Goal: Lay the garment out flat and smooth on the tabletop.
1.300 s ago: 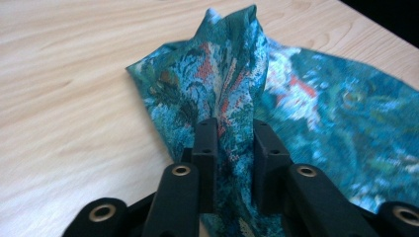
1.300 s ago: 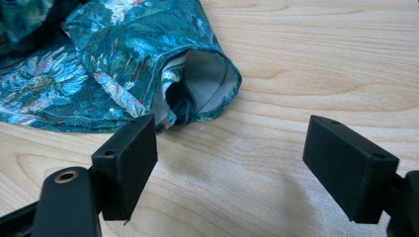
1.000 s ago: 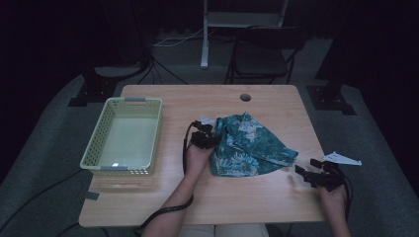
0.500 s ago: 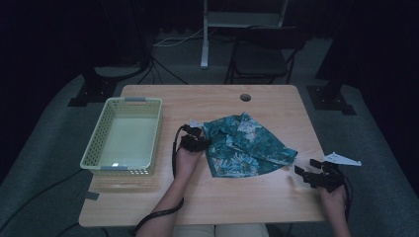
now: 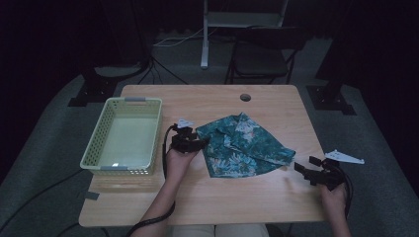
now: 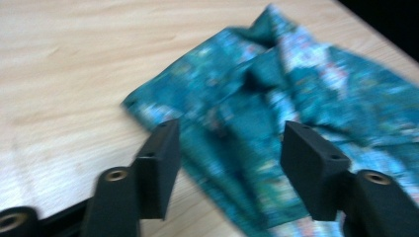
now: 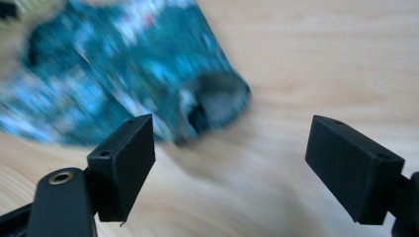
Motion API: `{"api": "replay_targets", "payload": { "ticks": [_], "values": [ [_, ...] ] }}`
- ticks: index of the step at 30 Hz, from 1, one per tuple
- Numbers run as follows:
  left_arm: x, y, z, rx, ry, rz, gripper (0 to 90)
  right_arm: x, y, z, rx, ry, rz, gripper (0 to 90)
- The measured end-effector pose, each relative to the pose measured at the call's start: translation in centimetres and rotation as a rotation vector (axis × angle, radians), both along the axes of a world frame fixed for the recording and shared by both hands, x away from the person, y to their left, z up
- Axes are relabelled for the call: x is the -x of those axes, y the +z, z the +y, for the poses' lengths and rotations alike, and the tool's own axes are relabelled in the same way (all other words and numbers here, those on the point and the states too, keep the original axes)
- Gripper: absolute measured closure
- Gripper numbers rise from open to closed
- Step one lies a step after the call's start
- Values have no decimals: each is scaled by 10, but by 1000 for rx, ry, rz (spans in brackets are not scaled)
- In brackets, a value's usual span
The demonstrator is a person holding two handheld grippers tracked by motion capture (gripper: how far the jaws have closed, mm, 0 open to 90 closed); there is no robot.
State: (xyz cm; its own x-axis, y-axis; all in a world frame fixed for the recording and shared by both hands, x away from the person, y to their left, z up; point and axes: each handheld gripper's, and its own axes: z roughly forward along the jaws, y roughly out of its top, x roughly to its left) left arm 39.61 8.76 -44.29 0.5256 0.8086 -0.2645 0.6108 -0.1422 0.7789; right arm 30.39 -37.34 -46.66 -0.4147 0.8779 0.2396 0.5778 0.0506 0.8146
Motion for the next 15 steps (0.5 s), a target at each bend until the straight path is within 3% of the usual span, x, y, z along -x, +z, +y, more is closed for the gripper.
{"api": "replay_targets", "payload": {
  "ticks": [3,4,9,10,12,15],
  "values": [
    [1,4,-5,5,-20,-3,380,-1,11,5,-12,9,-35,184],
    [0,5,-11,11,-44,2,380,-5,29,15,-31,37,-81,182],
    [-1,0,-23,1,-63,12,380,-20,58,45,-83,160,-144,124],
    [-2,-3,-26,-12,-62,24,380,-24,61,55,-68,195,-133,127],
    [-4,-9,-31,-17,-65,50,380,-33,62,76,9,269,-124,178],
    [-5,-17,-39,-46,-80,71,380,-47,55,108,108,346,-87,277]
  ]
}}
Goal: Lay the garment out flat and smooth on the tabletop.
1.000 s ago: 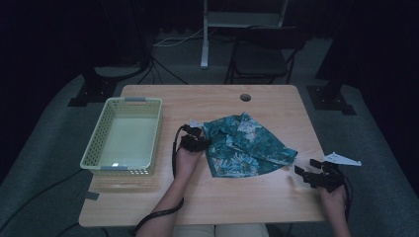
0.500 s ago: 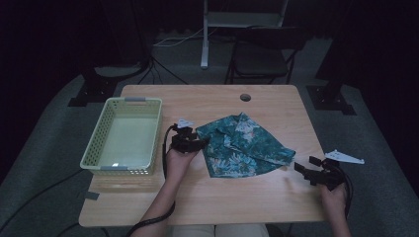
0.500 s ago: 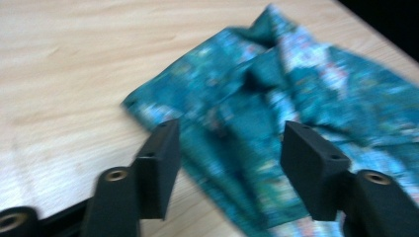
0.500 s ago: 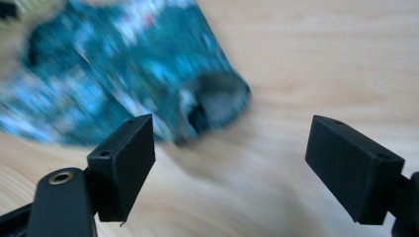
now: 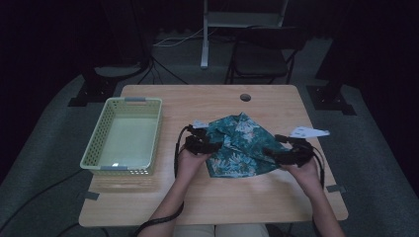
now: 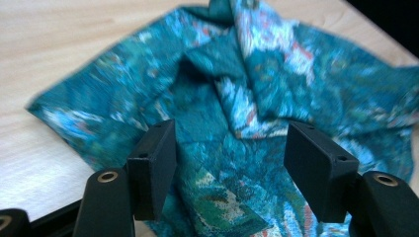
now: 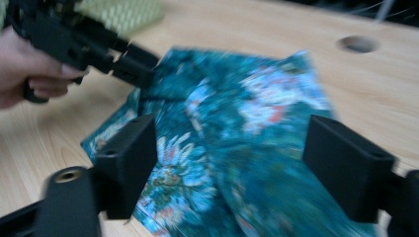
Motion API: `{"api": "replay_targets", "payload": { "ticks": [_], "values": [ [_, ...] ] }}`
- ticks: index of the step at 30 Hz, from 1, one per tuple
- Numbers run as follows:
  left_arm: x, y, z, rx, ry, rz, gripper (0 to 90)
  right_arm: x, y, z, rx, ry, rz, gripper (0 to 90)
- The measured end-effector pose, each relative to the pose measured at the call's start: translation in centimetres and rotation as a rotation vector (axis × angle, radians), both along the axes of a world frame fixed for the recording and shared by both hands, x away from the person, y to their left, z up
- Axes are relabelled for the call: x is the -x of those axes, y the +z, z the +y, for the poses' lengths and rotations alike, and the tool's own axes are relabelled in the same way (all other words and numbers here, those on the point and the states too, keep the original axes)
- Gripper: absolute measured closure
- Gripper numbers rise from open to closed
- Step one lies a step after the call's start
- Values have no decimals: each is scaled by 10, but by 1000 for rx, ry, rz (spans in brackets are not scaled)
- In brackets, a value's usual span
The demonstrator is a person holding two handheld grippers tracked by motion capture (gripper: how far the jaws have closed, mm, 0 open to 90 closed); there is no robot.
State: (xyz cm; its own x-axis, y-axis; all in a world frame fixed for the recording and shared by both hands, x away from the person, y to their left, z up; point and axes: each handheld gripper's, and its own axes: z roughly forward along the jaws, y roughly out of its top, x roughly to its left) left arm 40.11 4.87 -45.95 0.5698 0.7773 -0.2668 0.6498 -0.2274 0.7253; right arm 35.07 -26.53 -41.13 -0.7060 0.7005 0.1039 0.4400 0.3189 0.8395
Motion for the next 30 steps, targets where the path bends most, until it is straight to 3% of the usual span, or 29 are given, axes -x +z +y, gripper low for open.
{"api": "replay_targets", "payload": {
  "ticks": [3,6,10,13,14,16,18,21,26,29,30],
  "values": [
    [-3,-6,-5,-33,-9,14,381,-16,-13,26,83,43,42,349],
    [-4,-12,-10,-91,-16,24,381,-29,-25,44,178,60,63,388],
    [-5,-13,-10,-105,-12,14,397,-40,-37,55,252,57,99,422],
    [-5,-14,-9,-128,3,-9,494,-45,-46,62,308,59,102,454],
    [-4,-14,-8,-139,10,-23,538,-46,-48,64,321,62,100,506],
    [-4,-15,-8,-153,15,-38,605,-45,-50,66,333,64,94,515],
    [-2,-15,-9,-193,6,-67,653,-45,-55,71,392,56,81,598],
    [2,-14,-9,-244,-21,-86,701,-42,-54,73,403,54,75,718],
    [17,-14,2,-253,-52,-97,716,-26,-51,74,402,117,104,866],
    [23,-13,6,-264,-64,-101,715,-12,-50,78,399,170,136,880],
    [33,-13,10,-277,-78,-110,715,-6,-50,81,399,194,143,880]
  ]
}}
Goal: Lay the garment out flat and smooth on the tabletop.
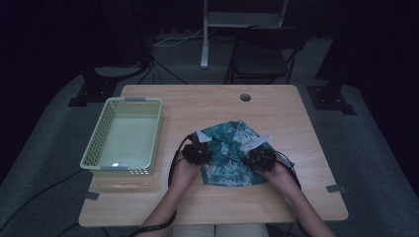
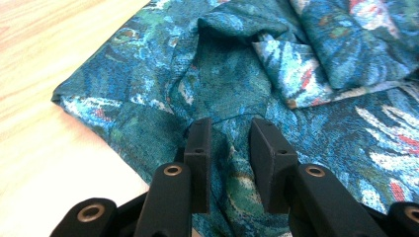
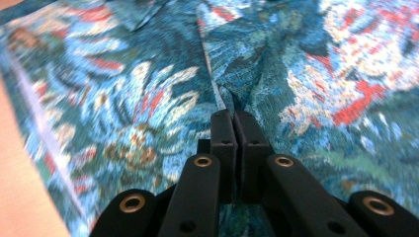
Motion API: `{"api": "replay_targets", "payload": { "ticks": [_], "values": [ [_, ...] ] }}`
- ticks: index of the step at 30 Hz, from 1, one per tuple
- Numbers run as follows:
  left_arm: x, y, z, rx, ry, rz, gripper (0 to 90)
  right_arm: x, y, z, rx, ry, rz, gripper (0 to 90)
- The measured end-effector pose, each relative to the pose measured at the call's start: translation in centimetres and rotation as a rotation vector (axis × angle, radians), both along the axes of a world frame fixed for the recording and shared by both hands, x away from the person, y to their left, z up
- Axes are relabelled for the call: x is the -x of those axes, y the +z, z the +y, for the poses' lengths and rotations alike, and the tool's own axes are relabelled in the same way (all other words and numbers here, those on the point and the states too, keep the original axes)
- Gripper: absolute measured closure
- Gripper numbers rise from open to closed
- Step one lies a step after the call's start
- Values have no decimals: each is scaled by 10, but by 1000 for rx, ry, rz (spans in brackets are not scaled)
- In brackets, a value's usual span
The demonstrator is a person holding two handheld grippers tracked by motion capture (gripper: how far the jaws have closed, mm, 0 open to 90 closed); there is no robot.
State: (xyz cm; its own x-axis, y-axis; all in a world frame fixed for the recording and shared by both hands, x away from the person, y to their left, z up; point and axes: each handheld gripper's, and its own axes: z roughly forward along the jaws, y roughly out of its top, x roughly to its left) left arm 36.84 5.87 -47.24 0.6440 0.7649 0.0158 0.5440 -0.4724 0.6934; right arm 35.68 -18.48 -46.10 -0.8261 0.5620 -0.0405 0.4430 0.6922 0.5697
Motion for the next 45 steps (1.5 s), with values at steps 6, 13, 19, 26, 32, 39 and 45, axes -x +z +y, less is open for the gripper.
{"api": "replay_targets", "payload": {
  "ticks": [6,13,19,26,32,39,45],
  "values": [
    [22,0,17,-6,-36,-3,715,19,10,-1,-52,54,11,882],
    [31,-5,33,58,-64,-28,701,12,43,-39,-161,-83,-75,884],
    [29,-4,34,46,-92,-10,689,-4,48,-72,-197,-217,-97,884],
    [27,-3,37,42,-114,-3,685,-32,42,-104,-210,-344,-58,884],
    [27,-2,39,40,-124,0,684,-52,41,-125,-208,-437,-45,883],
    [25,-1,43,36,-126,20,689,-76,30,-148,-173,-522,3,883],
    [25,-1,43,32,-130,21,691,-86,16,-158,-152,-540,56,882]
  ]
}}
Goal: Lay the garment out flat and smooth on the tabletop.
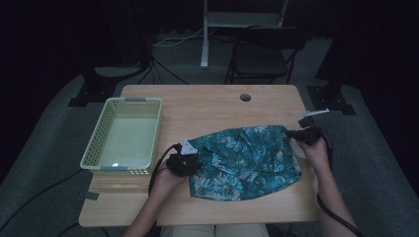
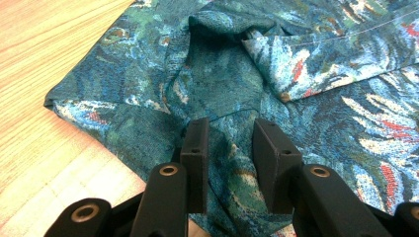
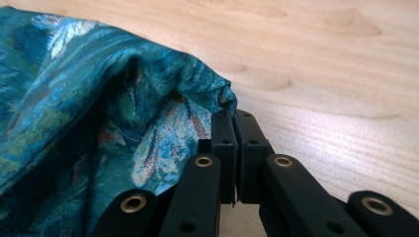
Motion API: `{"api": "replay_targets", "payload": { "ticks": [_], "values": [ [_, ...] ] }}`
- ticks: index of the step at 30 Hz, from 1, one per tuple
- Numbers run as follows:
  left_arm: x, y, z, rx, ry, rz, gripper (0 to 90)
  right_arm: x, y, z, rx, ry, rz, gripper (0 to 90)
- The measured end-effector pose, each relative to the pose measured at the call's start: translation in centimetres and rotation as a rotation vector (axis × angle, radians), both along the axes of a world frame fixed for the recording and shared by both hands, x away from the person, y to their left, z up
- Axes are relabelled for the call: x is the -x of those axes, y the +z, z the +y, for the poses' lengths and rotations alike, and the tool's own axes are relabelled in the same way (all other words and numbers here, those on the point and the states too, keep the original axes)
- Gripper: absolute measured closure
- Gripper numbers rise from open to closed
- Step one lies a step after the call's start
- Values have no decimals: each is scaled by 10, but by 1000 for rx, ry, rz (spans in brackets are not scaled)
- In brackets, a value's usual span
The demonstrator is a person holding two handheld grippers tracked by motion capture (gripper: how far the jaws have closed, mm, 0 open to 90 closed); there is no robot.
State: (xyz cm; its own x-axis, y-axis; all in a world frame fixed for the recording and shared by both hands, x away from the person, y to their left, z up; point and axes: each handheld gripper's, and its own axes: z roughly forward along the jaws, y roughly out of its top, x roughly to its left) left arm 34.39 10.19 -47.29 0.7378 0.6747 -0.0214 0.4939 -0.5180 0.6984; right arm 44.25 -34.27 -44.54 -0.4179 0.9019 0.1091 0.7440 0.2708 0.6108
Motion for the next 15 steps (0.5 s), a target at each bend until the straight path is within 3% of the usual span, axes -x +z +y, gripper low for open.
{"api": "replay_targets", "payload": {
  "ticks": [9,12,14,15],
  "values": [
    [1,-1,4,2,14,-2,691,1,-10,-7,4,2,17,852],
    [1,0,3,-1,17,-3,689,4,-9,-13,20,-29,11,822],
    [2,3,3,24,26,35,661,9,-5,-19,15,-39,-1,808],
    [2,3,3,24,26,35,618,9,-5,-19,15,-39,-1,808]
  ]
}}
